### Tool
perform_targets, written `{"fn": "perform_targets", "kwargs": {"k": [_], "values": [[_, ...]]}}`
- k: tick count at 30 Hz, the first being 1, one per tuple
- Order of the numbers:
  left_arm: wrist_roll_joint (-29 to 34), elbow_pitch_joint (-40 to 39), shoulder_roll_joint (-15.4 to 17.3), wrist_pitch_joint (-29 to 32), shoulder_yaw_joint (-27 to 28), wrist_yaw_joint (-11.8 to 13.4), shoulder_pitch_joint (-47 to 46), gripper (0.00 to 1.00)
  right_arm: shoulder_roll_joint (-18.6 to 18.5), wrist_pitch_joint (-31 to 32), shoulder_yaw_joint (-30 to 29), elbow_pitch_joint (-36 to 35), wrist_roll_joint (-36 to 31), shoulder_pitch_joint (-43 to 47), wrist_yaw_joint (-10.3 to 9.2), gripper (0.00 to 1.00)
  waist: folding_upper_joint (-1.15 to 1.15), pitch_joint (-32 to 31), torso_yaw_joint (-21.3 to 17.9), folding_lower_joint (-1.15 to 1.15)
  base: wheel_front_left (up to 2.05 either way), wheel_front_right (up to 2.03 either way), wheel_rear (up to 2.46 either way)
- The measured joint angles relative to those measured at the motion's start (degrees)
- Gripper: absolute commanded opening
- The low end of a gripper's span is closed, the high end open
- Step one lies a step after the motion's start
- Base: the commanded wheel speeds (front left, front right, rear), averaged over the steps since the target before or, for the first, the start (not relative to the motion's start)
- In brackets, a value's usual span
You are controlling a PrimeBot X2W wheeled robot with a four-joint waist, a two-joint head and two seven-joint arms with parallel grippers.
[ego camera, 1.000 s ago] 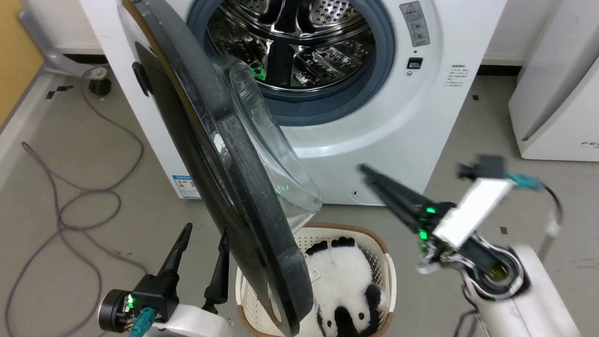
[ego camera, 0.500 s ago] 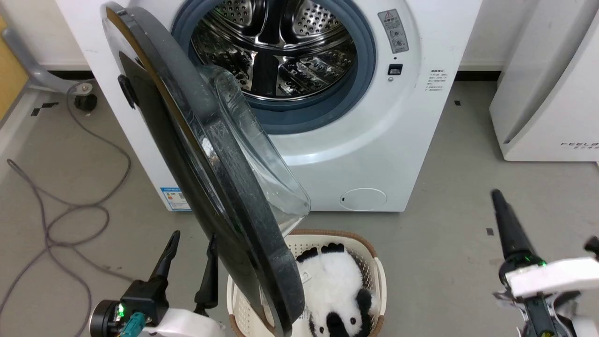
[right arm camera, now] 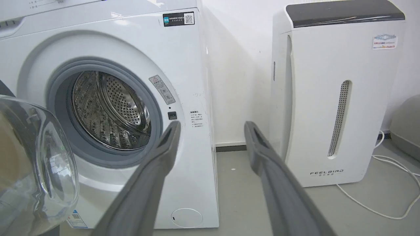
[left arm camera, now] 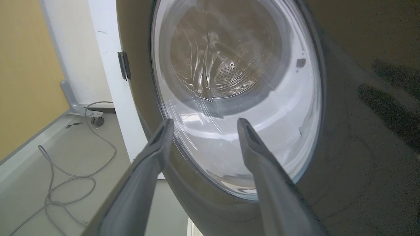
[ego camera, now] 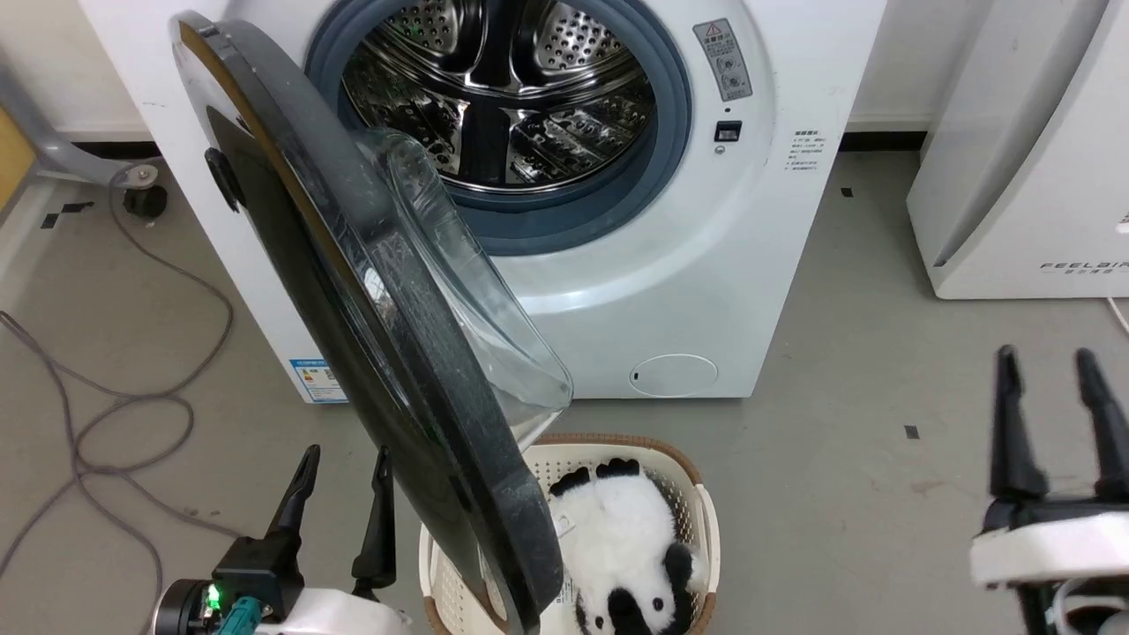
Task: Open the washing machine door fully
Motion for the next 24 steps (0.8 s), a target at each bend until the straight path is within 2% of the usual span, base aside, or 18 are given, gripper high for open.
{"fn": "perform_targets", "kwargs": {"k": [4, 7, 14, 21, 22, 23, 24], "values": [[0.2, 0.1, 0.0, 0.0, 0.1, 0.0, 0.0, 1.00, 0.3, 1.4, 3.3, -2.8, -5.3, 3.4, 0.23, 1.00, 0.00, 0.0, 0.0, 0.00, 0.00, 0.00, 0.00], [0.3, 0.4, 0.0, 0.0, 0.1, 0.0, 0.0, 1.00, 0.4, 2.1, 5.6, -2.6, -6.7, 6.3, 0.25, 1.00, 0.00, -0.2, 0.2, 0.00, 0.00, 0.00, 0.00], [0.7, 1.2, 0.0, 0.0, -0.1, -0.1, 0.5, 1.00, 0.5, 1.9, 7.6, 0.2, -6.5, 10.3, 0.25, 1.00, 0.00, -1.5, 0.4, 0.00, 0.00, 0.00, 0.00], [0.9, 2.2, 0.0, 0.0, -0.4, -0.1, 1.4, 1.00, 0.5, 1.3, 8.2, 1.5, -5.7, 10.6, 0.25, 1.00, 0.00, -2.5, 0.4, 0.00, 0.00, 0.00, 0.00], [0.9, 2.4, 0.0, 0.0, -0.5, -0.1, 1.4, 0.67, 0.5, 1.3, 8.3, 1.6, -5.7, 10.6, 0.25, 1.00, 0.00, -2.5, 0.4, 0.00, 0.00, 0.00, 0.00], [0.9, 2.6, 0.0, 0.0, -0.5, -0.1, 1.4, 0.27, 0.5, 1.3, 8.3, 1.7, -5.7, 10.6, 0.25, 1.00, 0.00, -2.6, 0.4, 0.00, 0.00, 0.00, 0.00], [0.9, 2.8, 0.0, 0.0, -0.5, -0.1, 1.4, 0.00, 0.5, 1.3, 8.3, 1.7, -5.7, 10.6, 0.25, 1.00, 0.00, -2.6, 0.5, 0.00, 0.00, 0.00, 0.00]]}}
